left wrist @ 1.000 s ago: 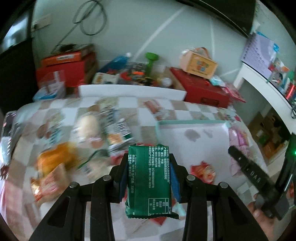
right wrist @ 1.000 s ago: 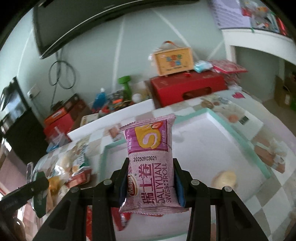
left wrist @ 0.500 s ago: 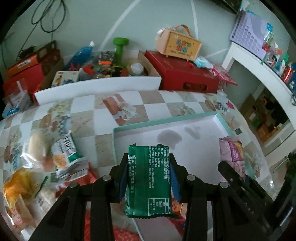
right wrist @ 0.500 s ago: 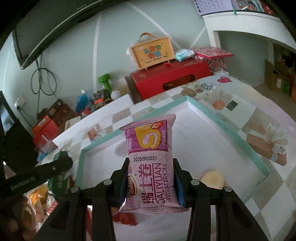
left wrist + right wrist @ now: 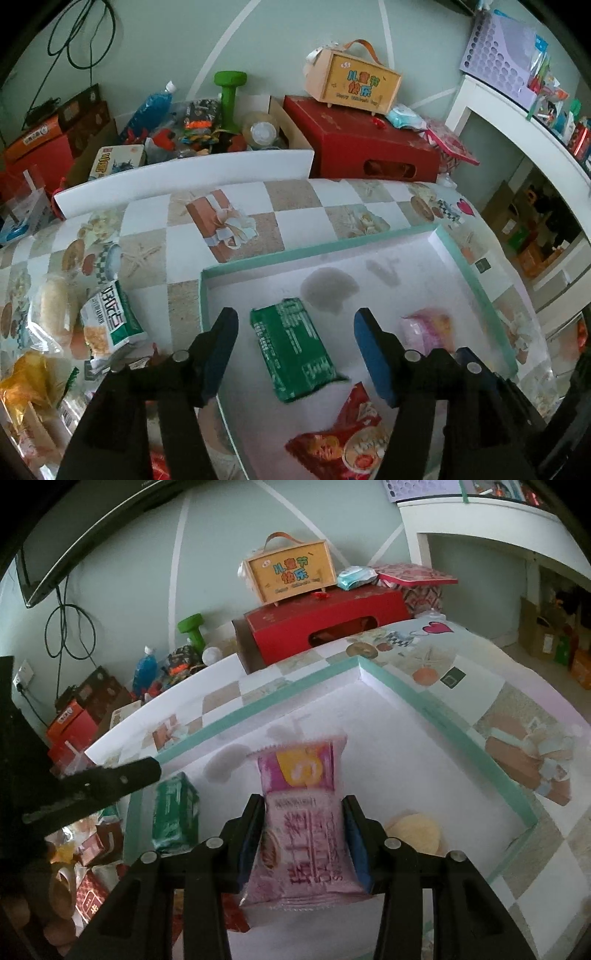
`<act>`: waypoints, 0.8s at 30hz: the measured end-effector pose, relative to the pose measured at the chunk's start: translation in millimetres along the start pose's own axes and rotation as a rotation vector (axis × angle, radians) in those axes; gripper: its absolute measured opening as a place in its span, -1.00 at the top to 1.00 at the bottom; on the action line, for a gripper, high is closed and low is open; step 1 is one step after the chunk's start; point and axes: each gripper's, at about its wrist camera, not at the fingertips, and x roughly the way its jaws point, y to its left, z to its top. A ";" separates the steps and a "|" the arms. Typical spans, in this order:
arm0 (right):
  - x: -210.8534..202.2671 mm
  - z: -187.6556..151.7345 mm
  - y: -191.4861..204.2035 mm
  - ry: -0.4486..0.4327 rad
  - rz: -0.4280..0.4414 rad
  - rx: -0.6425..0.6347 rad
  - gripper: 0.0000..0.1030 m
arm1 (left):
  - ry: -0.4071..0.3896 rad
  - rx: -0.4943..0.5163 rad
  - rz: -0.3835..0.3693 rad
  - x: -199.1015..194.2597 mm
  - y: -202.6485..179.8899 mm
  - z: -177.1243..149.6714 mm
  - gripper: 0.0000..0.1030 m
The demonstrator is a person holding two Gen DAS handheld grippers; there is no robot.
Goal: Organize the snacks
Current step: 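Open the left tool over the tray while the right tool releases the Swiss roll, then withdraw both tools from the tray back over the snack pile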
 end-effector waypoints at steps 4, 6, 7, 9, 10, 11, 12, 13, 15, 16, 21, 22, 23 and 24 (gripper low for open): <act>-4.5 1.1 1.0 -0.006 0.012 -0.005 0.09 | -0.004 -0.003 0.031 -9.8 3.5 -2.0 -0.29; -6.2 1.7 3.7 -0.010 0.008 -0.018 0.08 | -0.004 -0.005 0.043 -13.5 6.6 -4.3 -0.36; -6.5 1.9 4.9 -0.009 0.005 -0.023 0.02 | -0.004 -0.007 0.054 -15.3 8.6 -5.6 -0.42; -6.0 2.4 7.2 -0.007 -0.008 -0.035 -0.55 | -0.011 -0.017 0.079 -18.5 13.6 -9.0 -0.71; -6.0 2.5 8.2 -0.012 -0.031 -0.042 -0.68 | -0.018 -0.026 0.091 -20.4 17.2 -11.1 -0.73; -6.0 2.8 8.7 -0.017 -0.044 -0.048 -0.85 | -0.023 -0.033 0.099 -21.8 19.8 -12.7 -0.74; -6.4 3.0 9.1 -0.022 -0.055 -0.056 -1.00 | -0.029 -0.043 0.112 -23.2 23.9 -14.4 -0.79; -6.6 3.1 9.1 -0.023 -0.062 -0.061 -1.00 | -0.032 -0.051 0.126 -24.0 27.0 -15.5 -0.82; -6.5 3.8 8.3 -0.023 -0.073 -0.064 -1.00 | -0.041 -0.064 0.153 -24.7 31.8 -17.4 -0.91; -6.1 3.9 7.6 -0.020 -0.079 -0.063 -1.00 | -0.043 -0.067 0.163 -24.7 33.8 -18.3 -0.93; -8.1 4.5 7.8 -0.029 -0.089 -0.072 -1.00 | -0.047 -0.076 0.193 -24.4 40.6 -25.1 -0.97; -8.3 4.6 8.5 -0.030 -0.087 -0.075 -1.00 | -0.046 -0.081 0.195 -24.6 42.2 -27.1 -0.97; -8.2 4.2 9.4 -0.031 -0.086 -0.078 -1.00 | -0.044 -0.083 0.198 -24.8 43.1 -28.8 -0.98; -8.3 3.9 10.2 -0.033 -0.085 -0.082 -1.00 | -0.040 -0.083 0.204 -25.3 44.5 -31.4 -0.98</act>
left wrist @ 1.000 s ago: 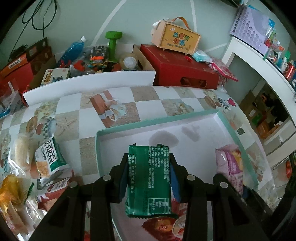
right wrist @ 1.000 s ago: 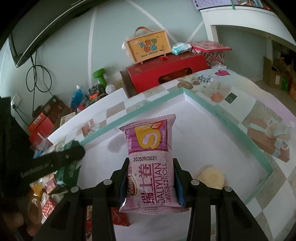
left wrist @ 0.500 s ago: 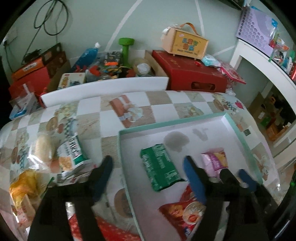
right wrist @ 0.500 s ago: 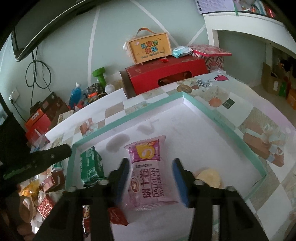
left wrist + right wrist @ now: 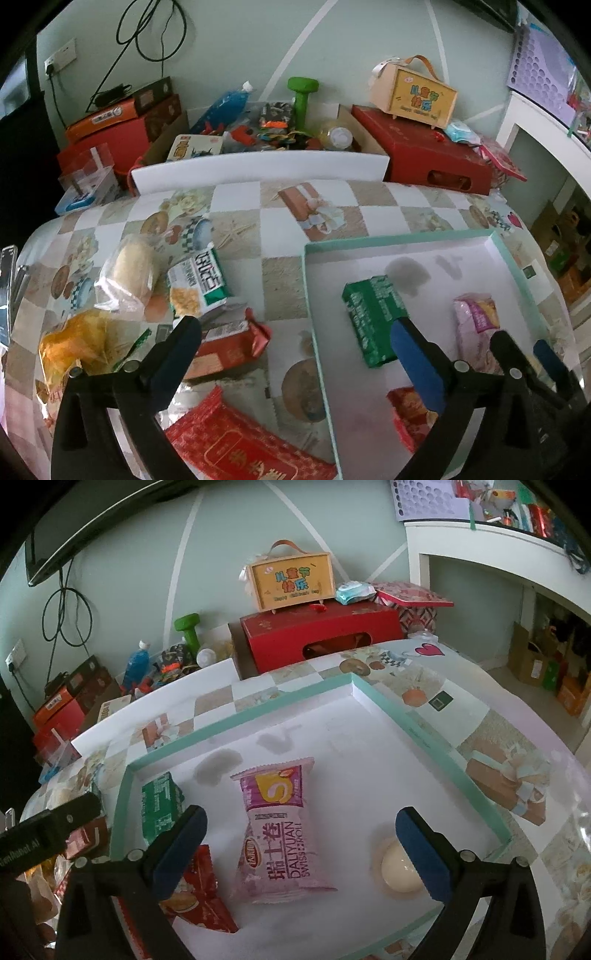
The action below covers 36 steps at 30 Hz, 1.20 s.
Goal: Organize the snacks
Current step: 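Withdraw both tools from the tray back over the snack pile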
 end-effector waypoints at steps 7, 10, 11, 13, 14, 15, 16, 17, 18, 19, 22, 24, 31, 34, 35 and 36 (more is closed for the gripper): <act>-5.3 2.1 4.6 -0.013 0.014 0.005 -1.00 | -0.030 -0.025 0.026 -10.2 18.3 -13.7 -0.98; -6.8 3.3 6.8 -0.015 0.036 0.015 -1.00 | -0.039 -0.040 0.031 -16.4 28.1 -19.8 -0.98; -8.1 3.4 8.8 -0.020 0.046 0.016 -1.00 | -0.039 -0.043 0.033 -17.6 30.2 -21.4 -0.98; -10.5 4.1 14.2 -0.026 0.055 0.015 -1.00 | -0.037 -0.052 0.035 -21.8 38.1 -24.8 -0.98; -11.1 4.0 18.6 -0.023 0.059 0.008 -1.00 | -0.040 -0.056 0.040 -24.6 42.5 -26.3 -0.98; -12.2 3.5 22.1 -0.028 0.069 -0.001 -1.00 | -0.043 -0.059 0.045 -26.6 45.8 -27.5 -0.98; -13.7 2.6 25.4 -0.035 0.075 -0.008 -1.00 | -0.045 -0.062 0.051 -28.7 49.4 -28.7 -0.98; -14.7 1.8 28.2 -0.037 0.075 -0.008 -1.00 | -0.048 -0.067 0.059 -31.5 54.5 -30.3 -0.98; -15.1 1.3 30.1 -0.033 0.075 -0.007 -1.00 | -0.050 -0.072 0.063 -33.2 58.3 -30.9 -0.98; -14.8 0.7 31.1 -0.024 0.081 -0.003 -1.00 | -0.052 -0.080 0.066 -35.4 63.1 -32.1 -0.98; -11.5 -1.8 31.7 0.004 0.097 0.026 -1.00 | -0.061 -0.117 0.077 -43.2 80.8 -36.3 -0.98; -8.7 -3.4 32.0 0.017 0.111 0.041 -1.00 | -0.068 -0.138 0.090 -47.7 91.5 -39.0 -0.98; -5.9 -8.3 48.8 0.032 0.105 0.005 -1.00 | -0.079 -0.204 0.131 -61.5 127.6 -50.5 -0.98; -8.9 -9.8 57.8 0.026 0.122 -0.010 -1.00 | -0.083 -0.228 0.144 -67.6 139.9 -56.0 -0.98; -9.8 -10.4 61.9 0.028 0.141 -0.012 -1.00 | -0.085 -0.238 0.148 -70.2 145.3 -58.4 -0.98; -10.6 -10.7 65.4 0.030 0.155 -0.017 -1.00 | -0.085 -0.244 0.149 -71.7 148.9 -60.3 -0.98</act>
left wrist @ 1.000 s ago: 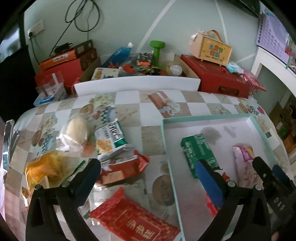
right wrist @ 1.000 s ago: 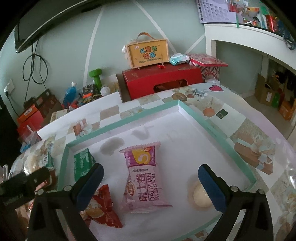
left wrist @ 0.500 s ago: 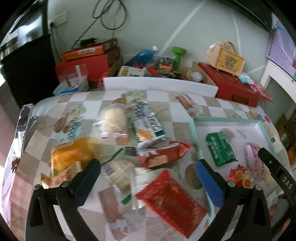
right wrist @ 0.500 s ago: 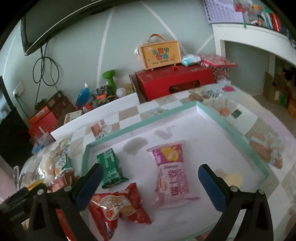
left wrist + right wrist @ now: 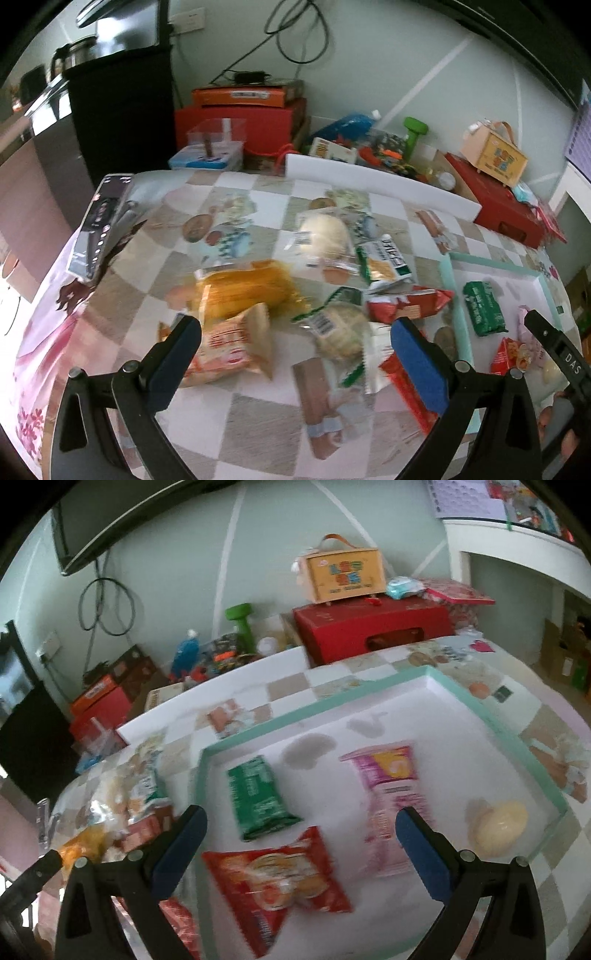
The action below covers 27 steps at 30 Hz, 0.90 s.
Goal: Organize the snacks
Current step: 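Withdraw both tools from the tray back over the snack pile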
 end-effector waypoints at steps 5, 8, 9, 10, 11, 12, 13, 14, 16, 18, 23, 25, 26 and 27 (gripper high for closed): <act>-8.0 -4.6 29.7 -0.004 0.017 -0.100 -1.00 | 0.006 -0.048 0.016 -4.9 23.7 -5.3 -0.98; -14.2 -8.9 47.8 -0.006 0.074 -0.146 -1.00 | 0.010 -0.067 0.030 -5.8 35.1 -7.6 -0.98; -15.8 -11.1 56.4 -0.002 0.109 -0.166 -1.00 | 0.011 -0.077 0.035 -6.4 40.3 -8.3 -0.98; -16.2 -12.8 62.4 0.002 0.129 -0.180 -1.00 | 0.011 -0.083 0.039 -7.0 43.6 -8.7 -0.98; -16.7 -15.6 71.3 0.009 0.156 -0.204 -1.00 | 0.010 -0.091 0.043 -7.6 47.8 -9.1 -0.98; -17.0 -18.5 78.9 0.015 0.175 -0.226 -1.00 | 0.009 -0.099 0.048 -8.5 51.8 -9.9 -0.98; -16.2 -21.6 87.3 0.025 0.188 -0.249 -1.00 | 0.009 -0.105 0.050 -9.8 55.1 -10.9 -0.98; -14.6 -25.0 94.3 0.038 0.196 -0.269 -1.00 | 0.011 -0.110 0.050 -10.1 58.4 -11.1 -0.98; -11.3 -32.7 107.5 0.061 0.207 -0.306 -1.00 | 0.017 -0.114 0.054 -9.5 64.3 -12.0 -0.98; -9.0 -40.0 117.9 0.086 0.221 -0.338 -1.00 | 0.028 -0.113 0.061 -7.2 68.8 -13.3 -0.98; 2.2 -57.4 137.4 0.154 0.261 -0.410 -1.00 | 0.077 -0.117 0.061 5.5 78.5 -18.0 -0.98; 6.6 -63.8 140.1 0.183 0.270 -0.423 -1.00 | 0.097 -0.127 0.065 10.3 82.9 -20.3 -0.98; 9.5 -64.9 140.4 0.193 0.267 -0.426 -1.00 | 0.104 -0.134 0.066 12.5 84.9 -20.9 -0.98; 12.7 -67.2 140.9 0.204 0.260 -0.431 -1.00 | 0.110 -0.139 0.065 14.3 86.6 -21.2 -0.98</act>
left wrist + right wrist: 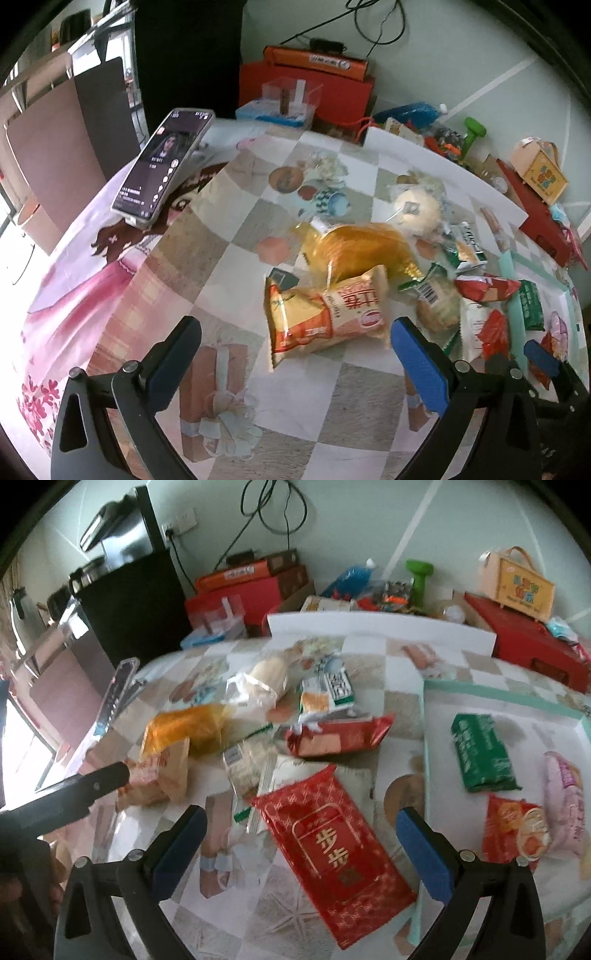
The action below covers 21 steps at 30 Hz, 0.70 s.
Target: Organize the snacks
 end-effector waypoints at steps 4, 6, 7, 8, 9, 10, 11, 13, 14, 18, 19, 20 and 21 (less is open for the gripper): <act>9.4 -2.8 -1.9 0.033 -0.006 -0.001 -0.99 | -0.002 0.012 -0.005 3.1 -0.7 2.4 -0.98; 12.3 -3.1 -2.9 0.044 0.003 0.004 -0.98 | -0.001 0.010 -0.008 7.0 -1.0 5.4 -0.98; 14.1 -4.1 -3.4 0.051 0.008 0.004 -0.97 | -0.004 -0.001 -0.011 9.0 0.3 6.8 -0.98; 15.1 -3.8 -4.1 0.055 0.008 0.003 -0.97 | -0.004 -0.012 -0.012 10.5 1.9 8.1 -0.98; 17.0 -4.5 -4.8 0.062 0.005 0.004 -0.97 | 0.006 -0.031 -0.007 13.4 5.1 9.3 -0.98; 17.7 -5.0 -5.5 0.068 0.001 0.004 -0.97 | 0.007 -0.041 0.008 15.1 7.7 10.1 -0.98; 18.8 -5.7 -6.2 0.075 -0.002 0.006 -0.97 | -0.002 -0.045 0.025 16.2 9.3 10.9 -0.98; 19.7 -6.6 -7.5 0.082 0.000 0.009 -0.97 | -0.011 -0.052 0.053 19.8 12.8 13.0 -0.98; 20.3 -6.9 -7.4 0.085 0.002 0.009 -0.97 | -0.012 -0.069 0.056 22.0 16.4 14.9 -0.98; 22.1 -7.3 -6.6 0.094 -0.001 0.002 -0.97 | -0.014 -0.137 0.062 26.8 28.9 19.1 -0.98; 22.3 -7.4 -6.8 0.094 -0.001 0.002 -0.97 | -0.013 -0.150 0.076 27.9 31.6 18.8 -0.98; 22.5 -7.0 -6.8 0.095 -0.001 0.002 -0.97 | -0.008 -0.156 0.091 28.7 33.1 18.0 -0.98; 22.5 -7.0 -6.7 0.095 -0.001 0.002 -0.97 | -0.002 -0.158 0.102 29.5 33.9 17.4 -0.98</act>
